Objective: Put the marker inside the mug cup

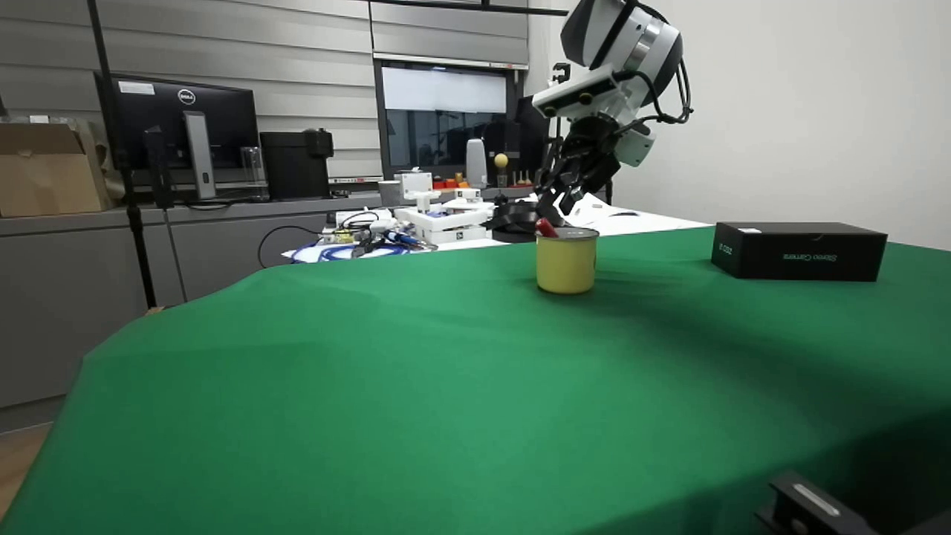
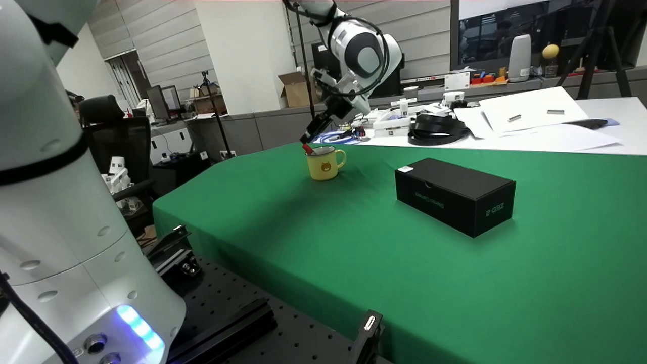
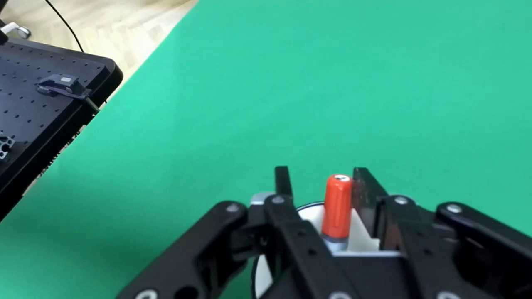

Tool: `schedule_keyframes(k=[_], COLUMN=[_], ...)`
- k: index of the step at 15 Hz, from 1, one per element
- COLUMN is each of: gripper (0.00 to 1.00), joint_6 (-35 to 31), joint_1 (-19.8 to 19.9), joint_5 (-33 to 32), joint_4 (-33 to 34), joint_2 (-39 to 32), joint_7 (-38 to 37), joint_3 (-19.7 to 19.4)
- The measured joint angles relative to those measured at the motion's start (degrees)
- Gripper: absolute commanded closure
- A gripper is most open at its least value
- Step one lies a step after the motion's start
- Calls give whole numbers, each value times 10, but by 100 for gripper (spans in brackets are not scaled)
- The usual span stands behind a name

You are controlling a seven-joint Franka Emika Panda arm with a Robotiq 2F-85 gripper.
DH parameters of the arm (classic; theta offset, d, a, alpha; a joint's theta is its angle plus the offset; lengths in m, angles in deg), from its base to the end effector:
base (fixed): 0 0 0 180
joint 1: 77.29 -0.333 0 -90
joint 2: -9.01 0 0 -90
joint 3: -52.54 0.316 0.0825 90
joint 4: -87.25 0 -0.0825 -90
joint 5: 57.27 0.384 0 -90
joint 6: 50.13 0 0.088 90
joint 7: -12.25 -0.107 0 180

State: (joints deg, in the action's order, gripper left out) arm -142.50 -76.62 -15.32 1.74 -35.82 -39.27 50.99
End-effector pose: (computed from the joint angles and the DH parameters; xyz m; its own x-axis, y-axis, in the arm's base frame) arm 0.6498 0.0463 0.1938 0.1286 -0.6186 -0.7751 -0.8941 -0.4104 0.1791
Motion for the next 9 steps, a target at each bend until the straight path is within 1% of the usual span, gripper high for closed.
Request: schedule_keyframes(k=[2, 4, 5, 9], gripper=[13, 1, 0, 0], joint_6=[2, 4, 4, 11], joint_1=[-1, -4, -5, -8], joint_5=[0, -2, -3, -5], joint_4=[12, 23, 25, 24], joint_2=[6, 22, 34, 80], joint_7=[0, 0, 0, 4], joint_3=[3, 4, 4, 4])
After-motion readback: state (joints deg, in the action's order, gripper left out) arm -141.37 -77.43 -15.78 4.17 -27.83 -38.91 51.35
